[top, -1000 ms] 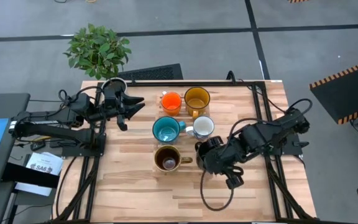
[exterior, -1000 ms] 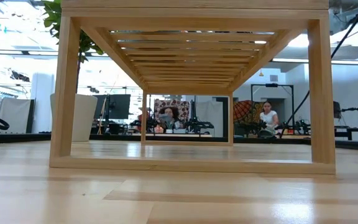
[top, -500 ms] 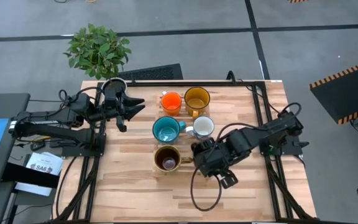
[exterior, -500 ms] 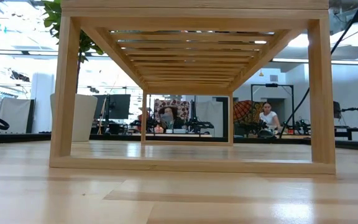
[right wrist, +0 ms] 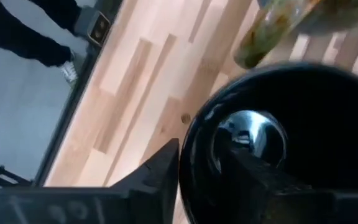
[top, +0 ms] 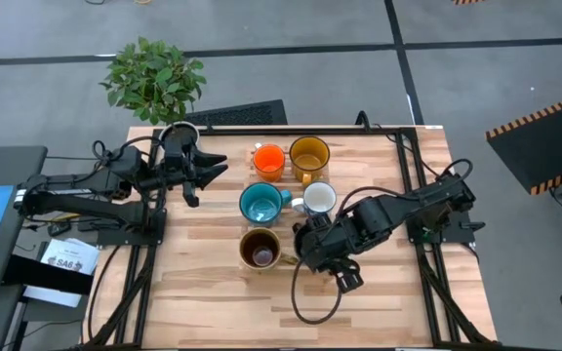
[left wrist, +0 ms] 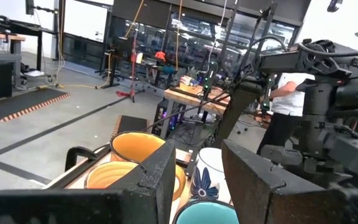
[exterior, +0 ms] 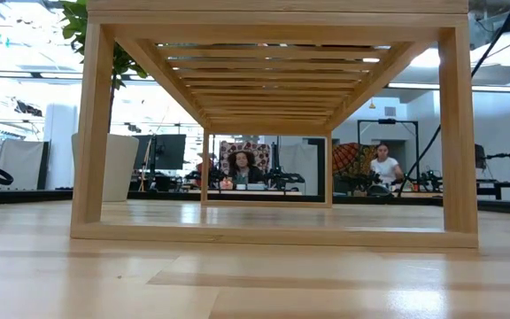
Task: Place coffee mugs
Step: Put the black mug on the shelf, then return to Home Position
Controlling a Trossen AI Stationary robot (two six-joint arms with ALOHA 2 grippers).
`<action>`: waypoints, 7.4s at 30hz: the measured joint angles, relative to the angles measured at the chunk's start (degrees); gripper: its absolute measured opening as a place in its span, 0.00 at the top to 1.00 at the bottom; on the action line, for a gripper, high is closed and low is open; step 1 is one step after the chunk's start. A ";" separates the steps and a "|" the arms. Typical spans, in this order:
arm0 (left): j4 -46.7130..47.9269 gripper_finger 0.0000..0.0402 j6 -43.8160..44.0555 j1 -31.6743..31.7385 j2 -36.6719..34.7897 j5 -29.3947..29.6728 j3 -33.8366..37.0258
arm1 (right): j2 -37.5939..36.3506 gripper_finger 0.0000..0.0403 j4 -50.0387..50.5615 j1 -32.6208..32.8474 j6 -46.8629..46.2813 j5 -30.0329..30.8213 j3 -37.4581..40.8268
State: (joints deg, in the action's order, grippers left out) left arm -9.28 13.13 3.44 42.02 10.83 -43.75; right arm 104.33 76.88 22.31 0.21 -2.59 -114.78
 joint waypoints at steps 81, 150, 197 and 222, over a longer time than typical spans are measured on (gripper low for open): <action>-17.19 1.00 -1.47 -5.22 -30.66 -6.52 36.14 | -49.54 0.94 -43.95 -9.73 -19.08 21.90 45.90; 7.87 1.00 3.87 -0.63 -40.52 -9.49 43.17 | -101.52 0.95 -94.60 -15.01 -10.44 6.42 110.14; 7.89 1.00 3.85 -0.63 -40.48 -9.51 43.17 | -103.21 0.87 -77.37 -26.86 -9.80 2.58 114.20; 7.89 1.00 3.85 -0.63 -40.48 -9.51 43.17 | -103.21 0.87 -77.30 -26.86 -9.75 2.60 114.22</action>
State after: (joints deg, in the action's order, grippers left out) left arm -1.39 16.97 2.81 1.54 1.32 -0.58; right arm 1.13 -0.43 -4.56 -9.54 0.01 -0.56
